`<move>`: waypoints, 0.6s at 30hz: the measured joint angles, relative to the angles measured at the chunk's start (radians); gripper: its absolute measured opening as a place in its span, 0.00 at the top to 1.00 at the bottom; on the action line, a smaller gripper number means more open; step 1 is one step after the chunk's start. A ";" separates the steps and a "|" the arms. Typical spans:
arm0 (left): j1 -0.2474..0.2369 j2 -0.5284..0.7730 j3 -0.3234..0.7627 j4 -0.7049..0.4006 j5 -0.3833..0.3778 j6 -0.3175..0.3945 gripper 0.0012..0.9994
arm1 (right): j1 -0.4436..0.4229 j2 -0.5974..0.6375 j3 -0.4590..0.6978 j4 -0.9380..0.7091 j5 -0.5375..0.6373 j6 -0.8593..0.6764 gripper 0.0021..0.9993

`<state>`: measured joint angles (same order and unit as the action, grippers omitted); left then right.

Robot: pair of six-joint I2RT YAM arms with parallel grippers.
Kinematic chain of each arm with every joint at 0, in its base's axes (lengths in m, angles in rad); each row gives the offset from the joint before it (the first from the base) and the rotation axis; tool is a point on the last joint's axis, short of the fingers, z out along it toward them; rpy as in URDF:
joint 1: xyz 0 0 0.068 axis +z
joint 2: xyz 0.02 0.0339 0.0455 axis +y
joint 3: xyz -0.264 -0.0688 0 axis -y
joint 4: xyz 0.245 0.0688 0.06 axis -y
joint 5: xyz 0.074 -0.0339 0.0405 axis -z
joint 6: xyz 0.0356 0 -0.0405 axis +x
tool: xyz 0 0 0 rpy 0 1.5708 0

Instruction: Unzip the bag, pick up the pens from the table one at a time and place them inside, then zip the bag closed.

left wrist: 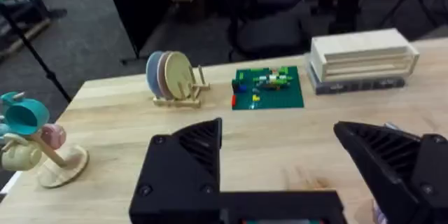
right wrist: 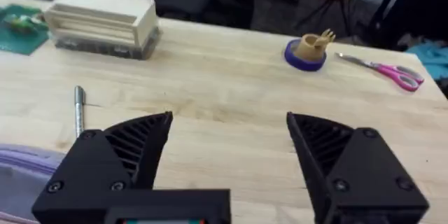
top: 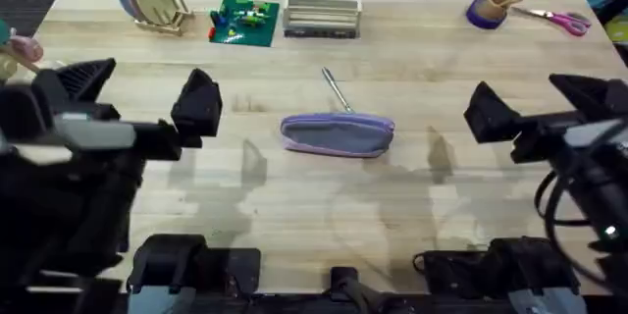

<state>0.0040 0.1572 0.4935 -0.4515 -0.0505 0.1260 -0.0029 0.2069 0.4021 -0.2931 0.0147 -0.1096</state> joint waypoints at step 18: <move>0.000 0.568 0.391 -0.239 0.011 0.010 0.01 | 0.003 0.567 0.380 -0.200 -0.076 -0.003 0.00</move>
<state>0.0040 0.7251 0.8841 -0.6907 -0.0398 0.1364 -0.0002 0.7735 0.7819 -0.4935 -0.0612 -0.1123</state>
